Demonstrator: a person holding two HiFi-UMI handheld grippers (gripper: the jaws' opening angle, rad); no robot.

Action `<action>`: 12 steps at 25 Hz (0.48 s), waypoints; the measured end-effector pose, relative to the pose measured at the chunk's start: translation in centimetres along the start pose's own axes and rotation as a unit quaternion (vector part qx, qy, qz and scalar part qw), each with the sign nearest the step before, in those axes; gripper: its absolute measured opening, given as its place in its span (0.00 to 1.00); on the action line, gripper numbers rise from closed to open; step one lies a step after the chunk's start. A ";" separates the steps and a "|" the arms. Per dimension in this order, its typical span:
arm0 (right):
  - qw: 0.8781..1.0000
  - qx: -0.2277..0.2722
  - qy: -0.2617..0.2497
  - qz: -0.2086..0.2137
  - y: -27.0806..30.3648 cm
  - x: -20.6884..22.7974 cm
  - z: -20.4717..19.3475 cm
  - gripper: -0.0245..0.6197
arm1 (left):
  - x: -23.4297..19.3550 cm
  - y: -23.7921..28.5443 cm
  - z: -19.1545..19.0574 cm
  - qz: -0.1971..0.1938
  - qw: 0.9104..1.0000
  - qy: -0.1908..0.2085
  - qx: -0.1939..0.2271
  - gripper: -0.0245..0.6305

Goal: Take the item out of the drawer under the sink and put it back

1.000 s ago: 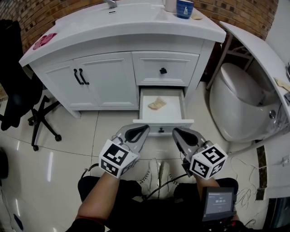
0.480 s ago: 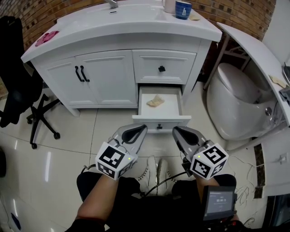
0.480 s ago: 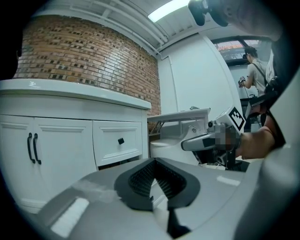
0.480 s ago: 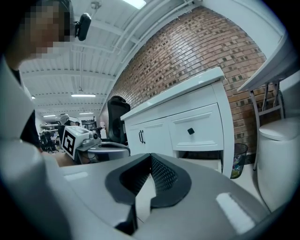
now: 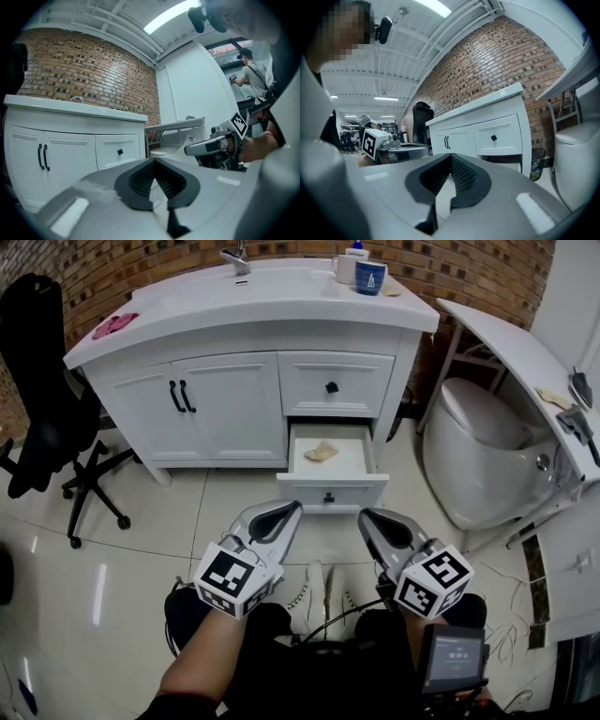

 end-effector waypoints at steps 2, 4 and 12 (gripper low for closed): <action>1.000 0.003 -0.004 0.003 -0.6 -0.8 0.0 0.05 | 0.6 -0.6 -0.3 -0.003 1.000 -0.002 0.002 0.05; 1.000 0.002 -0.009 0.003 -1.4 -1.3 -0.2 0.05 | 1.3 -1.2 -0.4 -0.002 1.000 -0.007 0.002 0.05; 1.000 0.007 -0.019 -0.004 -3.7 -2.5 -0.8 0.05 | 3.8 -2.3 -0.7 -0.002 1.000 -0.009 0.001 0.05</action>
Point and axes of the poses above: the fingertips, and each gripper's own axes: y forward along the fingers, x to its right, z out of its top, the point moved 7 cm from there along -y, backward along the fingers
